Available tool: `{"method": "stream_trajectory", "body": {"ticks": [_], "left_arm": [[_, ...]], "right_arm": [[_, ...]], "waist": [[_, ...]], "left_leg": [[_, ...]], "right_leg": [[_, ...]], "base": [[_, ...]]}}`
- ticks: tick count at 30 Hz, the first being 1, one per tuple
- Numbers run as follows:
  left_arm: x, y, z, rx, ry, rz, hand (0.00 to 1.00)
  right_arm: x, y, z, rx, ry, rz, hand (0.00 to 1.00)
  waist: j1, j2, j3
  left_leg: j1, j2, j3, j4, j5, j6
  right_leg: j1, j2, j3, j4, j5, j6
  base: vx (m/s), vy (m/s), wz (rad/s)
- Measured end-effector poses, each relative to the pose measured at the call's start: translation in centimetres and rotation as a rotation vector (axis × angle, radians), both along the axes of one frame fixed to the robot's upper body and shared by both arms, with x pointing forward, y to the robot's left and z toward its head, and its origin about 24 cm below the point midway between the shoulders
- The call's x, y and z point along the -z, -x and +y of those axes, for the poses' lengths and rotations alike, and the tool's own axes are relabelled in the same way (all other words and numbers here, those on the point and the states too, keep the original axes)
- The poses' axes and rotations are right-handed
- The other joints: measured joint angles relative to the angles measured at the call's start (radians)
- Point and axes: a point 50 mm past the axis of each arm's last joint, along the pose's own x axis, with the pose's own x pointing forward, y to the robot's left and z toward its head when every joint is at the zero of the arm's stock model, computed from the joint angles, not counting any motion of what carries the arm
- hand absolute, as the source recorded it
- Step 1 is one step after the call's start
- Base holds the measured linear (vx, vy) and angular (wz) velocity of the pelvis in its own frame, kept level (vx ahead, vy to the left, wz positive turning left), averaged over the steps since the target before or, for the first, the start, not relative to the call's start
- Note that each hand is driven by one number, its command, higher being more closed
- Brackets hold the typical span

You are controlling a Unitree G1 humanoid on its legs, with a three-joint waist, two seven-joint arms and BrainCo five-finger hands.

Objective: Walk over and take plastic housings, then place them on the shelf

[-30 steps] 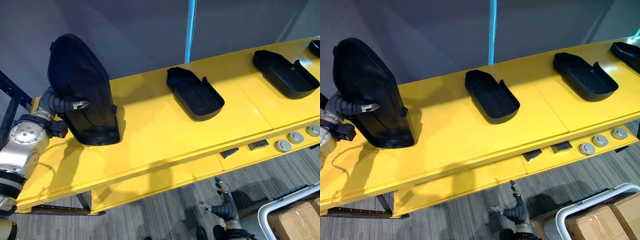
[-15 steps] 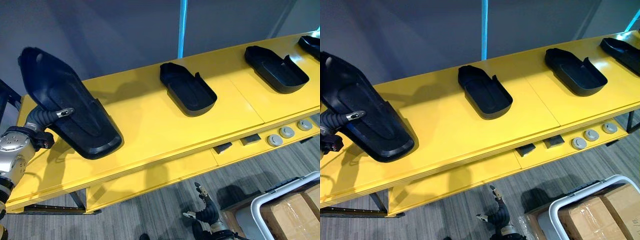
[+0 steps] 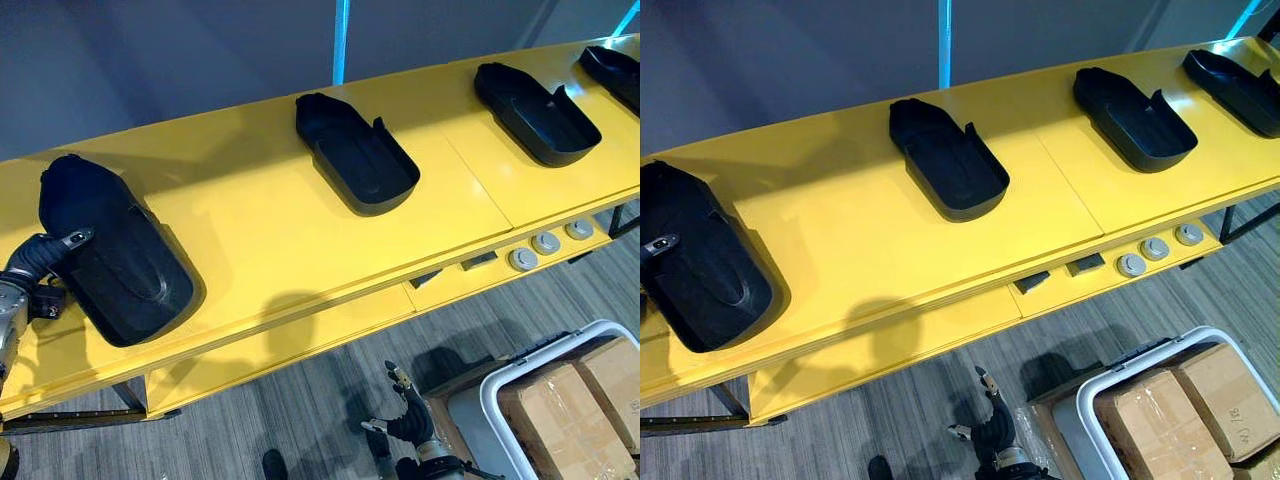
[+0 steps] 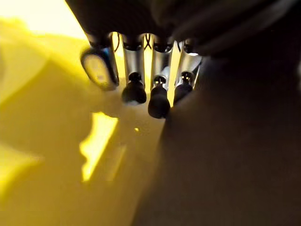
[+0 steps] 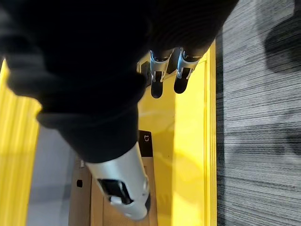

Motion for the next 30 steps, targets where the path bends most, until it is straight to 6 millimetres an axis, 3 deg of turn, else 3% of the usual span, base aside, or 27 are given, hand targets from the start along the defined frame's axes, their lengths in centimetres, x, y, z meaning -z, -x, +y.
{"method": "stream_trajectory", "body": {"ticks": [3, 4, 10, 15, 19, 25, 28, 29, 30], "left_arm": [[-1.2, 0.0, 0.5, -0.031, -0.043, -0.007, 1.0], [-1.7, 0.0, 0.6, -0.041, -0.068, -0.006, 0.0], [-4.4, -0.4, 0.5, -0.081, -0.176, -0.041, 0.0], [-7.5, -0.4, 0.5, -0.169, -0.23, -0.16, 0.0], [-8.7, -0.5, 0.3, -0.199, -0.224, -0.243, 0.0], [-10.3, -2.3, -2.8, -0.142, -0.14, -0.488, 0.0], [-12.6, -3.0, -6.3, -0.054, -0.117, -0.69, 0.0], [-13.8, -2.7, -7.8, -0.015, -0.12, -0.801, 1.0], [-14.3, -2.2, -8.6, 0.01, -0.125, -0.864, 1.0]], "right_arm": [[0.0, 0.0, 0.2, -0.005, -0.011, 0.003, 0.0], [0.0, 0.0, 0.3, -0.008, -0.017, 0.004, 0.0], [0.0, 0.0, 0.5, -0.019, -0.029, 0.003, 0.0], [-0.2, 0.0, 1.0, -0.018, -0.056, -0.001, 0.0], [-0.1, 0.0, 1.0, -0.02, -0.056, 0.0, 0.0], [0.2, 0.5, 0.8, -0.017, -0.052, 0.015, 0.0], [0.5, 0.7, 0.7, -0.01, -0.049, 0.025, 0.0], [0.5, 0.7, 0.6, -0.008, -0.05, 0.019, 0.0], [0.5, 0.7, 0.6, -0.006, -0.05, 0.016, 0.0]], "waist": [[0.0, 0.0, 0.017], [0.002, -0.001, 0.026], [0.001, -0.004, 0.04], [-0.007, -0.009, 0.05], [-0.007, -0.012, 0.055], [-0.005, -0.012, 0.061], [0.0, -0.013, 0.06], [0.002, -0.013, 0.06], [0.002, -0.013, 0.06]], "left_leg": [[-0.014, 0.001, -0.003, 0.0, 0.004, -0.001], [-0.017, 0.001, -0.003, 0.0, 0.006, -0.001], [-0.03, 0.001, -0.003, -0.001, 0.006, -0.001], [-0.035, 0.005, 0.001, 0.0, 0.006, -0.001], [-0.026, 0.01, 0.004, 0.0, 0.006, -0.001], [-0.007, 0.011, -0.001, 0.001, 0.007, -0.001], [0.021, 0.011, -0.015, 0.0, 0.007, -0.001], [0.031, 0.011, -0.021, 0.0, 0.007, -0.001], [0.036, 0.011, -0.023, 0.0, 0.007, -0.001]], "right_leg": [[-0.012, 0.001, 0.0, 0.0, 0.004, 0.0], [-0.015, 0.001, 0.0, 0.0, 0.006, 0.0], [-0.028, 0.003, 0.002, -0.001, 0.007, 0.0], [-0.035, 0.007, 0.007, -0.002, 0.01, -0.003], [-0.029, 0.011, 0.011, -0.004, 0.012, -0.006], [0.001, 0.011, 0.006, -0.021, 0.02, -0.007], [0.043, 0.009, -0.006, -0.031, 0.02, -0.007], [0.057, 0.009, -0.011, -0.035, 0.02, -0.007], [0.064, 0.008, -0.012, -0.037, 0.02, -0.007]], "base": [[0.0, 0.0, 0.0], [0.0, 0.0, 0.0], [0.0, 0.018, 0.0], [0.01, 0.017, -0.02], [0.0, 0.025, -0.04], [-0.01, 0.017, 0.02], [0.0, 0.033, 0.11], [0.0, 0.024, 0.11], [0.0, 0.021, 0.05]]}}
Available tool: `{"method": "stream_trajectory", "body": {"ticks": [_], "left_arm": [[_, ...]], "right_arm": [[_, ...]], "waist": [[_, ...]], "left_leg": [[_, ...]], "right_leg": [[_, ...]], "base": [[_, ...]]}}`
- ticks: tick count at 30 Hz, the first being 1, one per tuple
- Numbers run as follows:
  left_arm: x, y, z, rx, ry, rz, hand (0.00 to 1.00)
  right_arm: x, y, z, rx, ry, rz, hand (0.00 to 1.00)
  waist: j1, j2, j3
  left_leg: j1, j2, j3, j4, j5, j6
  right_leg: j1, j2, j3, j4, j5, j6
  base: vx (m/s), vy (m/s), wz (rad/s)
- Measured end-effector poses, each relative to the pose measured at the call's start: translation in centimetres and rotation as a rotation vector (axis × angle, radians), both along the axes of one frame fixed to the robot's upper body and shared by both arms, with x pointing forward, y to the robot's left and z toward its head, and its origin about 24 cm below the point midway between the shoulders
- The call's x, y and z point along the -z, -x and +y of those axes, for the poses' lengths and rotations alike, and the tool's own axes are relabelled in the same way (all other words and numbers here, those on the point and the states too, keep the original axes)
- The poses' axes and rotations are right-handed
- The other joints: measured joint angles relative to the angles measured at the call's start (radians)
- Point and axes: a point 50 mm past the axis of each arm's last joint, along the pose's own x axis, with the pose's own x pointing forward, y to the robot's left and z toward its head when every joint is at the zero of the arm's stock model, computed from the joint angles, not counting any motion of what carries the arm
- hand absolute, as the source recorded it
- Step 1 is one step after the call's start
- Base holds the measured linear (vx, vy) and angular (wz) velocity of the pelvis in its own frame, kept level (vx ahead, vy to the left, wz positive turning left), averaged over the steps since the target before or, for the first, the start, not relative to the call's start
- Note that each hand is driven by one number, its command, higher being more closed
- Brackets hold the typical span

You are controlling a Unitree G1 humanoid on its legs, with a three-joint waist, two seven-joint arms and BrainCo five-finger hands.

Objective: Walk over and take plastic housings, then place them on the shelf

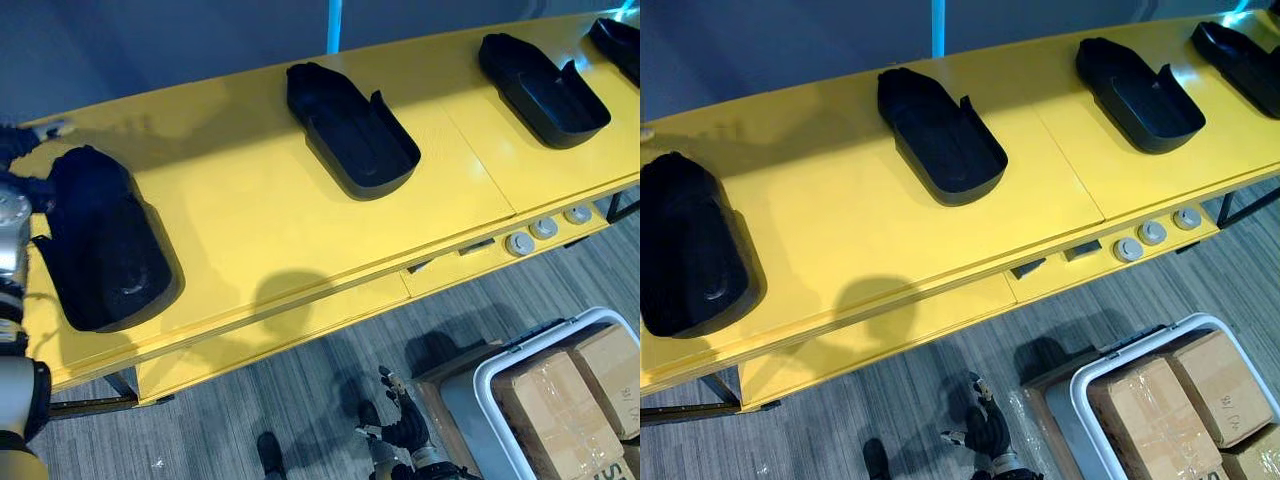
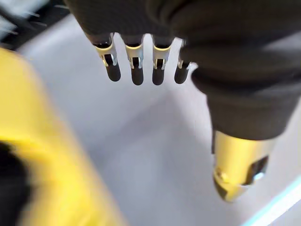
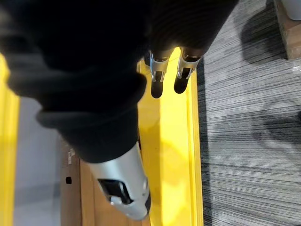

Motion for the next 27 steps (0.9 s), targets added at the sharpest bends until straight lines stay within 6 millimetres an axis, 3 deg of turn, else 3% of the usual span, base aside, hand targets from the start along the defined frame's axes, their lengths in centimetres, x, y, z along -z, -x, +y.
{"method": "stream_trajectory", "body": {"ticks": [1, 2, 4, 6, 7, 9, 12, 15, 17, 27], "left_arm": [[-0.2, 0.6, -0.8, 0.024, -0.018, -0.06, 1.0], [0.2, 2.4, -2.8, 0.06, -0.082, -0.2, 1.0], [2.3, 3.3, -4.6, 0.115, -0.096, -0.254, 1.0], [8.4, 4.8, -7.4, 0.236, 0.016, -0.246, 1.0], [10.2, 5.3, -8.1, 0.263, 0.06, -0.227, 1.0], [16.7, 7.8, -11.8, 0.362, 0.235, -0.111, 1.0], [21.5, 10.0, -16.3, 0.5, 0.394, 0.054, 1.0], [23.1, 10.9, -18.9, 0.589, 0.448, 0.131, 1.0], [23.3, 11.0, -19.4, 0.601, 0.457, 0.138, 1.0], [24.7, 10.5, -19.1, 0.56, 0.49, 0.186, 1.0]], "right_arm": [[0.0, 0.0, 0.0, 0.003, 0.0, -0.003, 0.0], [0.0, 0.0, -0.5, 0.02, 0.004, -0.009, 0.0], [0.4, 0.2, -0.9, 0.039, 0.011, 0.004, 0.0], [0.7, 0.6, -2.0, 0.087, 0.025, 0.021, 0.0], [0.8, 0.8, -2.2, 0.098, 0.028, 0.026, 0.0], [1.1, 1.2, -2.5, 0.117, 0.034, 0.042, 0.0], [1.0, 1.2, -2.1, 0.109, 0.041, 0.038, 0.0], [1.1, 1.2, -1.9, 0.097, 0.05, 0.038, 0.0], [1.1, 1.3, -1.8, 0.087, 0.052, 0.039, 0.0], [1.2, 1.3, -2.0, 0.08, 0.088, 0.038, 0.0]], "waist": [[0.001, 0.0, -0.001], [0.005, 0.0, -0.005], [0.008, 0.002, -0.03], [0.017, 0.02, -0.059], [0.022, 0.022, -0.065], [0.03, 0.025, -0.086], [0.048, 0.033, -0.103], [0.049, 0.054, -0.126], [0.043, 0.061, -0.13], [0.042, 0.06, -0.128]], "left_leg": [[0.006, 0.0, -0.001, 0.0, 0.0, 0.0], [0.026, 0.0, -0.005, -0.003, 0.0, 0.0], [0.03, 0.0, -0.013, -0.005, 0.0, 0.0], [0.068, 0.0, -0.03, -0.033, 0.0, -0.001], [0.079, -0.001, -0.03, -0.04, 0.001, -0.003], [0.092, -0.006, -0.055, -0.056, 0.004, -0.005], [0.094, -0.01, -0.066, -0.081, 0.019, -0.001], [0.092, -0.016, -0.064, -0.091, 0.027, 0.0], [0.092, -0.016, -0.064, -0.091, 0.03, -0.003], [0.055, -0.012, -0.063, -0.09, 0.032, -0.006]], "right_leg": [[0.007, 0.0, 0.0, -0.001, 0.0, 0.0], [0.029, -0.001, 0.0, -0.009, -0.001, 0.0], [0.041, -0.001, -0.015, -0.017, -0.001, 0.0], [0.075, 0.001, -0.029, -0.017, -0.008, 0.002], [0.082, 0.001, -0.033, -0.017, -0.01, 0.001], [0.097, -0.003, -0.056, -0.011, -0.025, 0.004], [0.085, -0.005, -0.073, 0.017, -0.038, 0.006], [0.076, -0.011, -0.071, 0.023, -0.038, 0.008], [0.075, -0.01, -0.071, 0.023, -0.038, 0.008], [0.035, -0.007, -0.07, 0.026, -0.035, 0.009]], "base": [[0.0, 0.0, 0.0], [0.01, 0.019, 0.03], [0.01, 0.007, 0.12], [0.04, 0.012, 0.16], [0.04, 0.029, 0.13], [0.0, 0.025, 0.25], [-0.02, 0.02, 0.21], [-0.01, 0.022, -0.01], [0.0, 0.0, 0.0], [0.02, 0.006, -0.01]]}}
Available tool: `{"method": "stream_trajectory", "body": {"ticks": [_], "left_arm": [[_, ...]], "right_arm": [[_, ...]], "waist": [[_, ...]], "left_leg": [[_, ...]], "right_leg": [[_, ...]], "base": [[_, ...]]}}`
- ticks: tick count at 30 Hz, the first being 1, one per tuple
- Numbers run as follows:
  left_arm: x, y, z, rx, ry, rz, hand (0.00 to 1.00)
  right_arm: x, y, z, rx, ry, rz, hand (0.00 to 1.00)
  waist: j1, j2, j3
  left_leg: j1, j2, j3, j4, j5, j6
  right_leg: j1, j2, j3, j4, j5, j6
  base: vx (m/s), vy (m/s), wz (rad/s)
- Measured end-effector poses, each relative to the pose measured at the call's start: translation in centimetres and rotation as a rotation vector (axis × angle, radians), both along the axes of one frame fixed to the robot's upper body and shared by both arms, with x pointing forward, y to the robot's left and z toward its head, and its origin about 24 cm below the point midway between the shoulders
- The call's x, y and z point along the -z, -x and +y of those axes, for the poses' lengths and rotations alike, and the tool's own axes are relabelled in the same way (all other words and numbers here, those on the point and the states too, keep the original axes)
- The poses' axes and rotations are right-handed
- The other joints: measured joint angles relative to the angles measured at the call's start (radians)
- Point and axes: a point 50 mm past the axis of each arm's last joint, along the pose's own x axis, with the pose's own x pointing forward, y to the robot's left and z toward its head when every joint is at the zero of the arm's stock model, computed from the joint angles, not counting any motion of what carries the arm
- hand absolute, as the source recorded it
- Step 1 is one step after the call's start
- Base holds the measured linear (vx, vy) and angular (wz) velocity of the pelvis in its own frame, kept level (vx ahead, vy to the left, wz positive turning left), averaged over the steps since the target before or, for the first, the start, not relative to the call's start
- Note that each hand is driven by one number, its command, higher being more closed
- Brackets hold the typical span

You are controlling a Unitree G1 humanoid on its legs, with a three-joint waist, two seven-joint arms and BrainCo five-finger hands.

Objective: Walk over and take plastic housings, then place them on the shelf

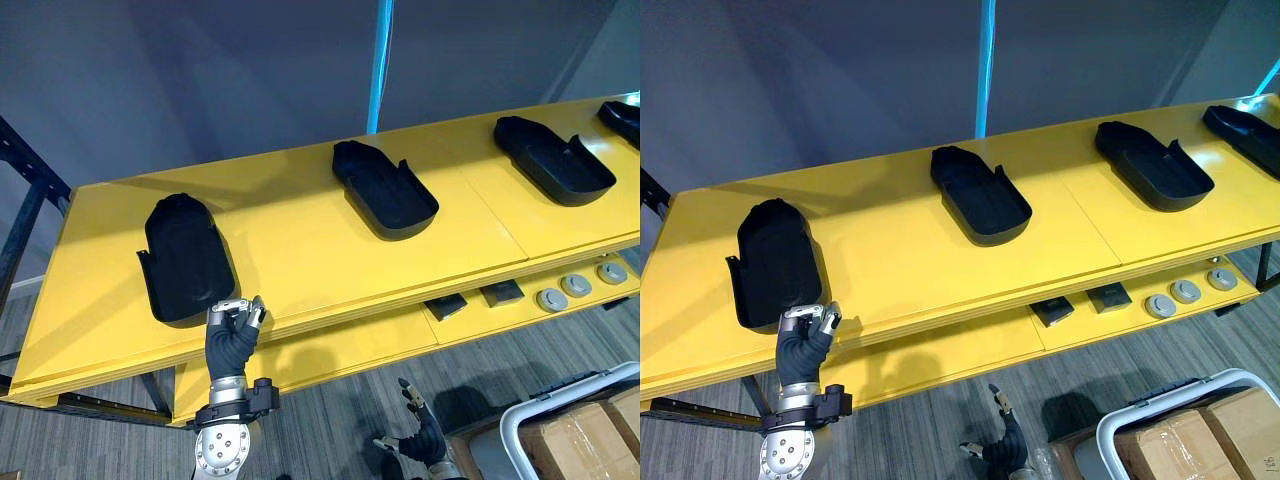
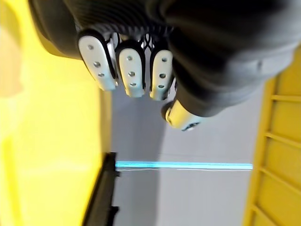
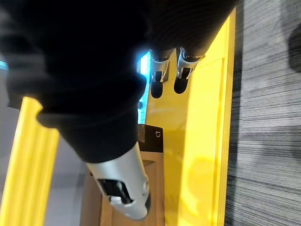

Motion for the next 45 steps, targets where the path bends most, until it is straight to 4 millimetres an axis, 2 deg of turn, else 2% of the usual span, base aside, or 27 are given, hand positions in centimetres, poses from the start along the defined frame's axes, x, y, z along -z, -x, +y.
{"method": "stream_trajectory", "body": {"ticks": [5, 9, 13, 22, 25, 29, 32, 40, 41, 43, 45], "left_arm": [[0.4, -1.2, 1.7, -0.105, 0.003, 0.029, 1.0], [-0.1, -1.9, 3.3, -0.214, 0.001, 0.017, 1.0], [-0.4, -2.2, 4.0, -0.264, 0.014, 0.006, 1.0], [-1.1, -3.4, 5.0, -0.333, 0.032, -0.014, 1.0], [-1.6, -4.6, 5.6, -0.354, 0.015, -0.024, 1.0], [-3.4, -6.6, 6.9, -0.393, -0.021, -0.07, 1.0], [-4.4, -7.0, 7.2, -0.413, -0.023, -0.099, 1.0], [-4.5, -7.2, 7.8, -0.452, -0.007, -0.097, 1.0], [-4.4, -7.2, 7.7, -0.447, 0.008, -0.091, 0.0], [-4.4, -6.6, 6.8, -0.416, 0.023, -0.105, 0.0], [-4.9, -4.5, 4.8, -0.334, 0.066, -0.167, 0.0]], "right_arm": [[-0.3, -0.6, 0.1, 0.002, 0.002, -0.02, 0.0], [-0.1, -0.5, 0.0, 0.016, 0.007, -0.012, 0.0], [0.5, -0.3, -0.1, 0.02, 0.011, 0.014, 0.0], [0.4, -0.8, 0.0, 0.015, 0.014, 0.005, 0.0], [0.8, -0.9, 0.0, 0.011, 0.017, 0.023, 0.0], [0.9, -0.9, 0.0, 0.01, 0.018, 0.025, 0.0], [0.9, -0.8, 0.0, 0.011, 0.019, 0.026, 0.0], [1.5, -0.7, 0.0, 0.011, 0.022, 0.051, 0.0], [1.7, -0.5, -0.1, 0.011, 0.023, 0.062, 0.0], [2.1, -0.4, -0.1, 0.016, 0.026, 0.077, 0.0], [2.2, -0.3, -0.1, 0.021, 0.027, 0.084, 0.0]], "waist": [[0.001, 0.0, 0.016], [0.0, -0.001, 0.033], [-0.001, -0.001, 0.036], [0.002, -0.003, 0.062], [0.004, -0.005, 0.063], [0.0, -0.024, 0.078], [-0.003, -0.037, 0.086], [-0.008, -0.038, 0.087], [-0.009, -0.038, 0.087], [-0.009, -0.039, 0.087], [-0.008, -0.038, 0.087]], "left_leg": [[-0.003, 0.0, 0.002, 0.0, -0.001, -0.001], [-0.014, 0.0, 0.007, 0.0, -0.002, -0.002], [-0.029, 0.0, 0.009, 0.0, -0.002, -0.002], [-0.028, 0.002, 0.013, 0.0, -0.004, -0.004], [-0.028, 0.002, 0.024, 0.001, -0.005, -0.005], [-0.032, 0.002, 0.035, 0.004, -0.005, -0.005], [-0.033, 0.002, 0.039, 0.004, -0.005, -0.006], [-0.031, 0.002, 0.039, 0.01, -0.006, -0.006], [-0.03, 0.002, 0.038, 0.011, -0.006, -0.006], [-0.026, 0.002, 0.035, 0.012, -0.006, -0.007], [-0.015, 0.002, 0.034, 0.01, -0.007, -0.007]], "right_leg": [[-0.003, 0.0, 0.001, -0.003, 0.0, 0.0], [-0.017, 0.0, 0.004, -0.003, 0.0, 0.0], [-0.033, 0.001, 0.008, -0.002, 0.0, 0.0], [-0.034, 0.003, 0.017, -0.004, 0.0, 0.0], [-0.04, 0.004, 0.026, -0.004, 0.002, -0.001], [-0.048, 0.004, 0.037, -0.006, 0.007, 0.0], [-0.05, 0.004, 0.048, -0.009, 0.009, 0.001], [-0.046, 0.004, 0.051, -0.01, 0.01, 0.0], [-0.044, 0.004, 0.05, -0.01, 0.01, 0.0], [-0.038, 0.003, 0.048, -0.01, 0.01, -0.001], [-0.028, 0.004, 0.044, -0.01, 0.01, 0.0]], "base": [[0.04, 0.016, -0.01], [0.0, 0.0, 0.0], [0.03, 0.011, -0.02], [0.02, 0.006, -0.01], [0.0, 0.012, -0.1], [0.0, 0.009, -0.07], [0.03, 0.019, -0.05], [0.02, 0.005, -0.01], [0.0, 0.0, 0.0], [-0.01, 0.013, 0.04], [0.0, 0.0, 0.0]]}}
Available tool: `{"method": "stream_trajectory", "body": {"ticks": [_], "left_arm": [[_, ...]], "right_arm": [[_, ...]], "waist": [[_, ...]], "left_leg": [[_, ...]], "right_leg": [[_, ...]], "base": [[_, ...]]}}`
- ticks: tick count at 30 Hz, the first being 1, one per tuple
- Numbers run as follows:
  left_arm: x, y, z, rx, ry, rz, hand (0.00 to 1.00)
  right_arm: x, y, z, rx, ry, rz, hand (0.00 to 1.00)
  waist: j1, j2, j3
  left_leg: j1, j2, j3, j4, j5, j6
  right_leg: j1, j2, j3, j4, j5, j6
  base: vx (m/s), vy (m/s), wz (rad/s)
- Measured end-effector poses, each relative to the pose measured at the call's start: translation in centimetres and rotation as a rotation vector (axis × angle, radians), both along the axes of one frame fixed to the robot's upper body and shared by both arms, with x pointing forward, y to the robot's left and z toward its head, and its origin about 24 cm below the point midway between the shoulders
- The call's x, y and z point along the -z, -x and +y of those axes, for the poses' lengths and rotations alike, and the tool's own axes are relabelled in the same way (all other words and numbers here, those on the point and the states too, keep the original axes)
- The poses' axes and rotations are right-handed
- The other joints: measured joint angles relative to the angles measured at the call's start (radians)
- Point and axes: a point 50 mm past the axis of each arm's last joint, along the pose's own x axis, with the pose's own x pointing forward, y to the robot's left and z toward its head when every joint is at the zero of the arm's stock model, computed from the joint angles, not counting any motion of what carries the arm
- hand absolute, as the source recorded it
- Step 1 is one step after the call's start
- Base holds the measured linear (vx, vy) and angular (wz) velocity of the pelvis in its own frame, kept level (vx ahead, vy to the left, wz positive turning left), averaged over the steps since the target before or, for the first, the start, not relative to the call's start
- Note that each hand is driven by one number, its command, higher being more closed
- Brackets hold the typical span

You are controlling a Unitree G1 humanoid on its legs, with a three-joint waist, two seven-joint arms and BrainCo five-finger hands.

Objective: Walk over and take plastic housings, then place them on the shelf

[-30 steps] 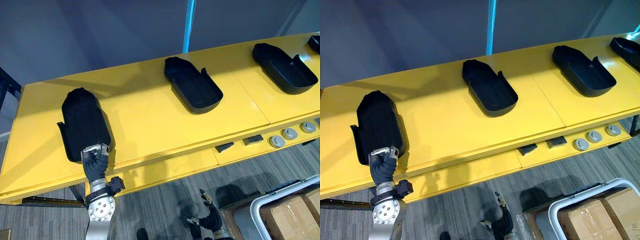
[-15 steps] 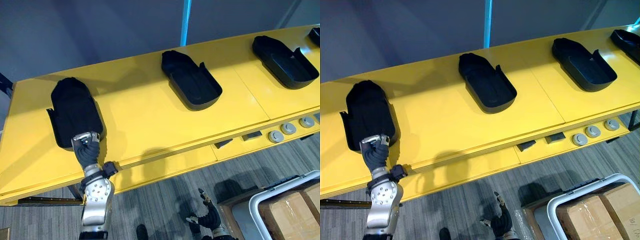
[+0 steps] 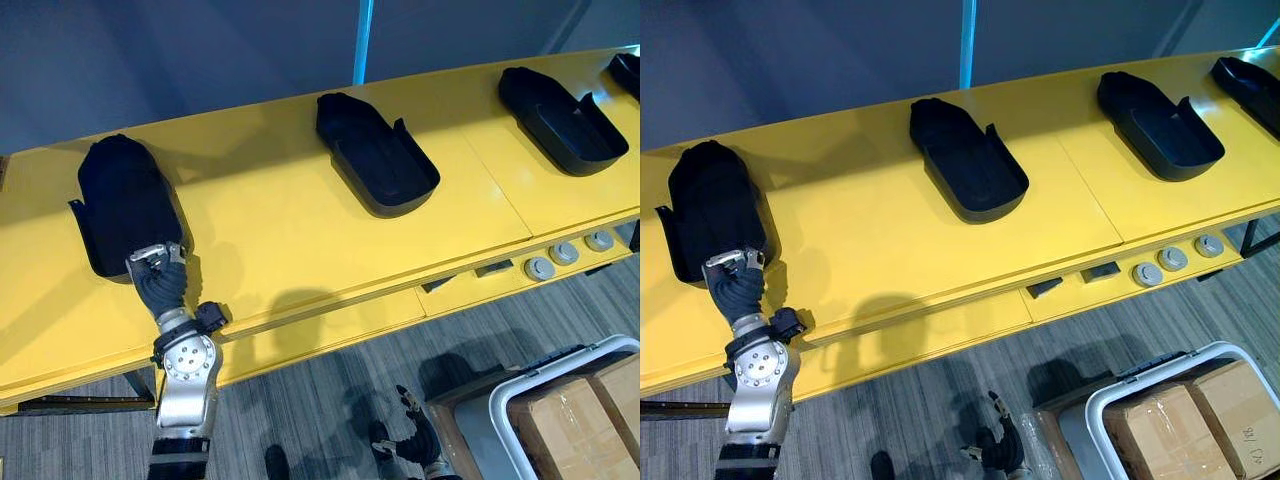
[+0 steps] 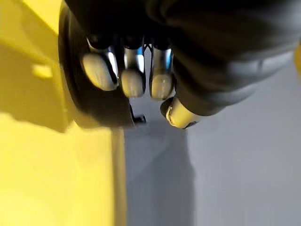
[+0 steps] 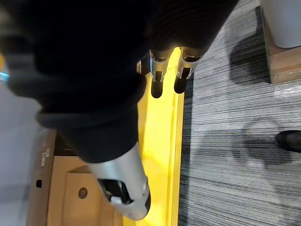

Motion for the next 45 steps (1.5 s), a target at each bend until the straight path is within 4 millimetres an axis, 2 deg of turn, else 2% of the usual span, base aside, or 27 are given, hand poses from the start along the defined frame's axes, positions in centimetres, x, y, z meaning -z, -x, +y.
{"method": "stream_trajectory", "body": {"ticks": [3, 6, 10, 13, 14, 15, 16, 18, 21, 22, 24, 25, 27, 28, 30, 31, 32, 33, 34, 35, 36, 37, 39, 40, 41, 42, 45], "left_arm": [[-0.2, 2.6, -2.8, 0.163, 0.013, -0.056, 0.0], [0.0, 3.8, -4.3, 0.299, -0.008, -0.067, 0.0], [0.9, 4.2, -4.4, 0.345, -0.019, -0.034, 0.0], [2.1, 4.5, -4.0, 0.335, -0.021, 0.016, 0.0], [2.7, 4.5, -3.7, 0.323, -0.022, 0.047, 0.0], [3.9, 4.3, -3.3, 0.3, -0.016, 0.101, 0.0], [4.3, 4.3, -3.1, 0.293, -0.009, 0.121, 0.0], [5.7, 4.2, -2.7, 0.26, -0.008, 0.186, 0.0], [6.9, 4.0, -1.6, 0.206, -0.036, 0.249, 0.0], [6.8, 3.9, -1.6, 0.206, -0.038, 0.248, 0.0], [6.9, 3.0, -1.9, 0.217, -0.065, 0.259, 0.0], [6.7, 2.8, -2.0, 0.217, -0.069, 0.252, 0.0], [5.5, 1.8, -2.3, 0.201, -0.103, 0.203, 0.0], [5.2, 1.7, -2.3, 0.192, -0.105, 0.193, 0.0], [4.8, 1.6, -2.0, 0.166, -0.099, 0.175, 0.0], [4.5, 1.5, -1.6, 0.144, -0.09, 0.166, 0.0], [4.6, 1.6, -1.1, 0.107, -0.066, 0.171, 0.0], [4.6, 1.6, -0.8, 0.09, -0.052, 0.171, 0.0], [4.8, 1.7, -0.4, 0.063, -0.035, 0.176, 0.0], [5.0, 1.7, 0.0, 0.044, -0.031, 0.186, 0.0], [5.4, 1.8, 0.5, 0.024, -0.024, 0.202, 0.0], [6.6, 2.5, 1.9, -0.036, -0.003, 0.251, 0.0], [7.8, 3.7, 3.4, -0.108, 0.015, 0.308, 0.0], [9.0, 4.5, 4.2, -0.154, 0.039, 0.356, 0.0], [10.0, 5.1, 4.4, -0.172, 0.066, 0.402, 0.0], [10.3, 5.7, 4.9, -0.206, 0.079, 0.413, 0.0], [10.2, 6.9, 6.8, -0.306, 0.091, 0.41, 0.0]], "right_arm": [[-0.1, -0.2, -0.3, 0.014, 0.003, -0.007, 0.0], [-0.4, -0.3, -1.7, 0.069, 0.016, -0.022, 0.0], [-2.1, -0.9, -4.1, 0.173, 0.029, -0.102, 0.0], [-3.4, -1.2, -5.7, 0.233, 0.046, -0.161, 0.0], [-3.8, -1.3, -5.9, 0.242, 0.047, -0.177, 0.0], [-4.3, -1.4, -6.5, 0.257, 0.047, -0.2, 0.0], [-4.6, -1.6, -6.8, 0.257, 0.052, -0.211, 0.0], [-5.7, -2.5, -8.4, 0.251, 0.106, -0.257, 0.0], [-6.8, -2.7, -10.8, 0.288, 0.174, -0.289, 0.0], [-6.8, -2.4, -11.4, 0.308, 0.187, -0.284, 0.0], [-5.3, 1.0, -12.7, 0.402, 0.195, -0.189, 0.0], [-5.0, 2.2, -12.9, 0.425, 0.197, -0.166, 0.0], [-4.4, 5.4, -12.2, 0.494, 0.156, -0.107, 0.0], [-4.3, 5.6, -11.9, 0.497, 0.139, -0.101, 0.0], [-4.1, 4.8, -11.4, 0.502, 0.103, -0.111, 0.0], [-4.0, 4.0, -11.0, 0.512, 0.077, -0.125, 0.0], [-4.0, 3.1, -10.9, 0.511, 0.066, -0.138, 0.0], [-3.9, 2.7, -10.9, 0.512, 0.062, -0.143, 0.0], [-3.2, 1.7, -10.9, 0.513, 0.048, -0.129, 0.0], [-2.5, 1.3, -10.9, 0.519, 0.04, -0.101, 0.0], [-1.9, 1.0, -10.9, 0.52, 0.034, -0.074, 0.0], [-1.3, 0.8, -11.0, 0.518, 0.033, -0.048, 0.0], [-1.4, 0.8, -11.4, 0.516, 0.048, -0.044, 0.0], [-1.6, 0.9, -12.5, 0.536, 0.074, -0.05, 0.0], [-1.5, 1.3, -13.6, 0.568, 0.095, -0.037, 0.0], [-1.7, 1.7, -14.8, 0.608, 0.116, -0.037, 0.0], [-2.6, 0.8, -15.5, 0.618, 0.133, -0.077, 0.0]], "waist": [[-0.001, 0.002, -0.001], [-0.001, 0.011, -0.02], [-0.004, 0.022, -0.067], [0.002, 0.02, -0.112], [0.004, 0.018, -0.123], [0.016, 0.021, -0.127], [0.023, 0.026, -0.132], [0.037, 0.062, -0.151], [0.03, 0.085, -0.173], [0.018, 0.086, -0.173], [-0.007, 0.041, -0.172], [-0.01, 0.033, -0.17], [-0.007, 0.017, -0.164], [-0.007, 0.017, -0.164], [0.008, 0.027, -0.159], [0.024, 0.02, -0.15], [0.043, 0.024, -0.144], [0.052, 0.033, -0.138], [0.058, 0.038, -0.134], [0.059, 0.044, -0.131], [0.061, 0.037, -0.131], [0.063, 0.022, -0.135], [0.064, -0.005, -0.146], [0.07, -0.001, -0.149], [0.077, 0.023, -0.163], [0.084, 0.037, -0.173], [0.095, 0.043, -0.187]], "left_leg": [[0.032, 0.001, -0.001, -0.008, -0.001, -0.001], [0.056, 0.001, -0.008, -0.01, -0.004, -0.003], [0.092, 0.004, 0.002, -0.01, -0.007, -0.007], [0.146, 0.022, 0.056, 0.001, -0.032, -0.021], [0.154, 0.032, 0.079, 0.042, -0.064, -0.025], [0.144, 0.053, 0.075, 0.173, -0.154, -0.028], [0.133, 0.058, 0.035, 0.236, -0.202, -0.025], [0.103, 0.055, -0.21, 0.423, -0.347, -0.011], [0.108, -0.003, -0.494, 0.512, -0.463, 0.008], [0.107, -0.012, -0.511, 0.511, -0.488, 0.019], [0.099, -0.07, -0.477, 0.531, -0.485, 0.05], [0.102, -0.082, -0.465, 0.538, -0.481, 0.048], [0.096, -0.106, -0.383, 0.578, -0.486, 0.057], [0.09, -0.102, -0.349, 0.584, -0.487, 0.065], [0.072, -0.055, -0.213, 0.573, -0.466, 0.094], [0.074, -0.035, -0.104, 0.53, -0.427, 0.098], [0.093, -0.012, 0.0, 0.485, -0.395, 0.103], [0.104, 0.004, 0.042, 0.467, -0.383, 0.1], [0.123, 0.033, 0.114, 0.446, -0.363, 0.099], [0.124, 0.051, 0.149, 0.444, -0.355, 0.094], [0.134, 0.063, 0.182, 0.434, -0.35, 0.087], [0.146, 0.071, 0.226, 0.419, -0.343, 0.067], [0.14, 0.062, 0.23, 0.419, -0.348, 0.036], [0.128, 0.057, 0.209, 0.407, -0.334, 0.009], [0.132, 0.06, 0.182, 0.369, -0.326, 0.01], [0.149, 0.073, 0.161, 0.317, -0.306, 0.011], [0.172, 0.107, 0.155, 0.251, -0.273, 0.01]], "right_leg": [[0.031, 0.001, -0.009, 0.0, -0.004, 0.002], [0.058, 0.001, -0.019, 0.001, -0.012, 0.003], [0.086, 0.003, -0.013, 0.005, -0.015, 0.005], [0.105, 0.027, 0.043, 0.016, -0.016, 0.005], [0.104, 0.038, 0.077, 0.027, -0.016, 0.004], [0.106, 0.06, 0.138, 0.043, -0.017, 0.003], [0.105, 0.075, 0.173, 0.048, -0.017, 0.003], [0.095, 0.14, 0.296, 0.074, -0.013, 0.001], [0.029, 0.207, 0.435, 0.154, -0.027, 0.022], [0.013, 0.212, 0.451, 0.17, -0.035, 0.035], [-0.01, 0.18, 0.495, 0.215, -0.053, 0.06], [-0.015, 0.175, 0.503, 0.225, -0.053, 0.062], [-0.027, 0.167, 0.564, 0.211, 0.008, 0.064], [-0.038, 0.167, 0.554, 0.195, 0.045, 0.045], [-0.043, 0.168, 0.392, 0.022, 0.287, -0.122], [-0.052, 0.137, 0.081, 0.022, 0.288, -0.189], [-0.067, 0.096, -0.157, 0.181, 0.096, -0.154], [-0.068, 0.079, -0.213, 0.256, 0.027, -0.158], [-0.065, 0.042, -0.259, 0.398, -0.074, -0.131], [-0.052, 0.008, -0.274, 0.481, -0.138, -0.109], [-0.037, -0.024, -0.284, 0.55, -0.189, -0.101], [0.003, -0.083, -0.293, 0.619, -0.255, -0.063], [0.066, -0.105, -0.275, 0.549, -0.323, 0.011], [0.097, -0.069, -0.27, 0.426, -0.357, -0.015], [0.11, -0.035, -0.27, 0.363, -0.325, -0.023], [0.137, 0.013, -0.26, 0.281, -0.271, -0.066], [0.177, 0.091, -0.233, 0.151, -0.194, -0.095]], "base": [[0.0, 0.002, 0.02], [0.0, 0.007, 0.09], [0.01, 0.004, -0.08], [0.01, 0.0, -0.52], [-0.01, 0.012, -1.24], [-0.01, 0.018, -1.25], [-0.02, 0.034, -1.57], [-0.04, 0.081, -1.71], [-0.17, 0.152, -1.63], [-0.19, 0.193, -0.84], [-0.17, 0.222, -0.36], [-0.11, 0.195, -0.35], [-0.11, 0.217, -0.92], [-0.15, 0.217, -1.67], [-0.18, 0.129, -2.01], [-0.25, 0.087, -2.54], [-0.3, 0.112, -2.49], [-0.21, 0.136, -2.33], [-0.16, 0.057, -1.73], [-0.12, -0.06, -1.63], [-0.14, -0.167, -1.35], [-0.1, -0.261, -1.11], [-0.06, -0.285, -0.88], [-0.03, -0.286, -0.75], [0.02, -0.316, -0.69], [0.08, -0.22, -0.5], [0.1, -0.175, -0.58]]}}
